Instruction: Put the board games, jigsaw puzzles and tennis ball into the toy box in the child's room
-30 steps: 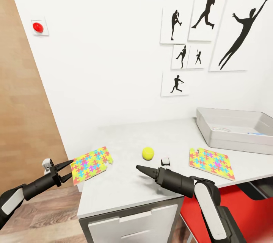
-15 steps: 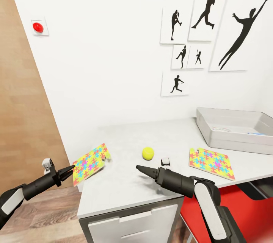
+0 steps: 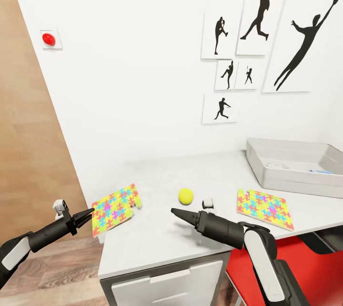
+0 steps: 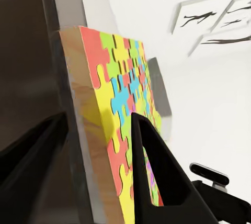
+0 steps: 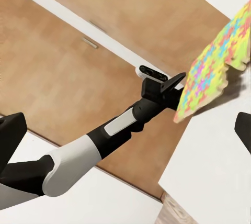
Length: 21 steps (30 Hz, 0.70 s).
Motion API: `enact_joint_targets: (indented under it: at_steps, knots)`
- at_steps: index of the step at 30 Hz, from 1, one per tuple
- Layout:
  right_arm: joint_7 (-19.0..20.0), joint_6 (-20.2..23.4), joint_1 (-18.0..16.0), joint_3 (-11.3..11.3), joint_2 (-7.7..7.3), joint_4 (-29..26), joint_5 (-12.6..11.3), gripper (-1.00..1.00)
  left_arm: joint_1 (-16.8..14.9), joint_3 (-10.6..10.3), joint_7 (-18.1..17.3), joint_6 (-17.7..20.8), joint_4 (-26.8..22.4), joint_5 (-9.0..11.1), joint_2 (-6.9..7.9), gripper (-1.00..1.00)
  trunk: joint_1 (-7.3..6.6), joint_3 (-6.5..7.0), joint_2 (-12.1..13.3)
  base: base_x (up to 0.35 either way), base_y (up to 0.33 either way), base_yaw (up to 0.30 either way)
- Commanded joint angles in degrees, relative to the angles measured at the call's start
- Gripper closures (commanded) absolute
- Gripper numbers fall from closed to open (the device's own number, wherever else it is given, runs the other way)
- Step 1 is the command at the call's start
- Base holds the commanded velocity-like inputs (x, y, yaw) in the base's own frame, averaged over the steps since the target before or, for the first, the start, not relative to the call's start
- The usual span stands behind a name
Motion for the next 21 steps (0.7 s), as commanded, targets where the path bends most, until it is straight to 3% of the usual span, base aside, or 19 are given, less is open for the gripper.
enact_joint_targets:
  at_steps: [1, 21]
  knots:
    - [0.26, 0.24, -0.04, -0.06, 0.03, 0.00, 0.22, -1.00, -0.05, -0.36, -0.16, 0.33, 0.05, 0.37, 0.06, 1.00, -0.23, 0.12, 0.39, 0.000, 0.000, 0.000]
    - [0.26, 0.16, -0.04, -0.04, 0.03, 0.00, 0.22, -1.00, -0.05, -0.36, -0.16, 0.25, -0.04, 0.37, 0.06, 1.00, -4.62, 3.72, 8.41, 0.000, 0.000, 0.000]
